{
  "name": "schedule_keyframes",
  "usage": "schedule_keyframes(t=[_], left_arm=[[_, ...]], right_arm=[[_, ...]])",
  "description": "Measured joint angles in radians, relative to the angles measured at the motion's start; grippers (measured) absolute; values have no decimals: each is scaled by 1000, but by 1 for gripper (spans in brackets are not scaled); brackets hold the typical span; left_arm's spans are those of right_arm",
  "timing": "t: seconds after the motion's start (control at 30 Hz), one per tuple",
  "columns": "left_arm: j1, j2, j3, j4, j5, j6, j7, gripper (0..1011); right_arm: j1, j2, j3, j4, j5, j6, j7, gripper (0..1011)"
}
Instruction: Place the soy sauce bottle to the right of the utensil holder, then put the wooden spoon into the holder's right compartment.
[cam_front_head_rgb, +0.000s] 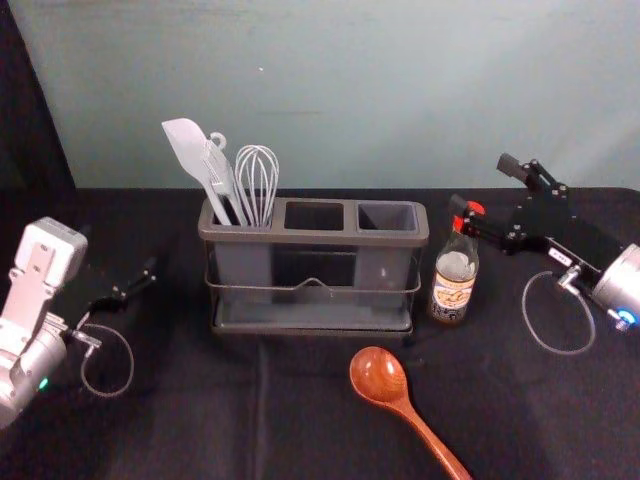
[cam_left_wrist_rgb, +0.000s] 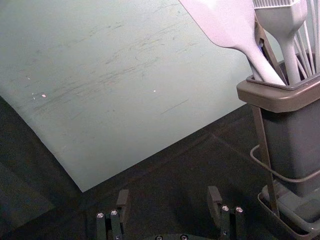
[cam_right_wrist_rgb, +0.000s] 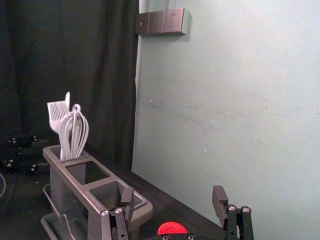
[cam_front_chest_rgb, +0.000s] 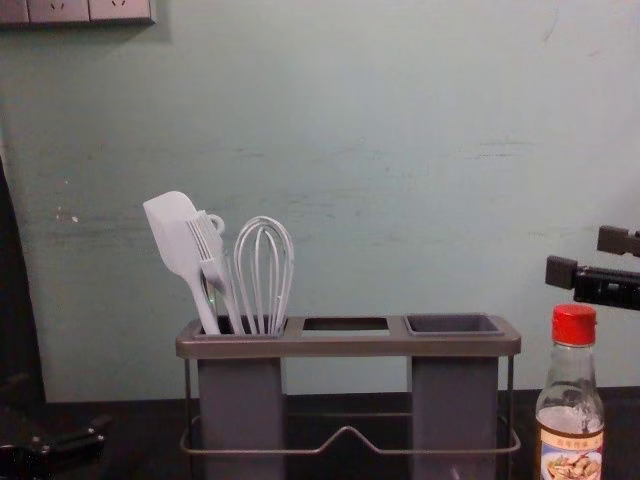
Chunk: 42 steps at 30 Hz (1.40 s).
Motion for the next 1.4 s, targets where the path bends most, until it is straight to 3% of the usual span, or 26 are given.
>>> schedule_keyframes(t=[0.3, 0.53, 0.8, 0.9, 1.07, 1.1, 1.17, 1.3, 1.4], left_arm=[[0, 0, 0, 0, 0, 0, 0, 1011], [0, 0, 0, 0, 0, 0, 0, 1011], [0, 0, 0, 0, 0, 0, 0, 1012], [0, 0, 0, 0, 0, 0, 0, 1011], [0, 0, 0, 0, 0, 0, 0, 1011], [0, 0, 0, 0, 0, 0, 0, 1011], [0, 0, 0, 0, 0, 0, 0, 1012], [0, 0, 0, 0, 0, 0, 0, 1012], [0, 0, 0, 0, 0, 0, 0, 1011]], right_arm=[[-32, 15, 26, -47, 28, -26, 18, 1004], [-77, 51, 48, -114, 51, -29, 39, 1004], [-138, 115, 57, -216, 47, 34, 29, 1004], [-164, 146, 56, -272, 31, 97, 3, 1004], [-192, 199, 38, -383, 4, 285, -65, 1004], [-191, 219, 24, -421, -2, 369, -85, 1004], [-176, 241, -5, -462, -10, 470, -97, 1004], [-130, 248, -73, -491, -35, 599, -107, 1004], [-85, 229, -125, -485, -45, 688, -112, 1004]])
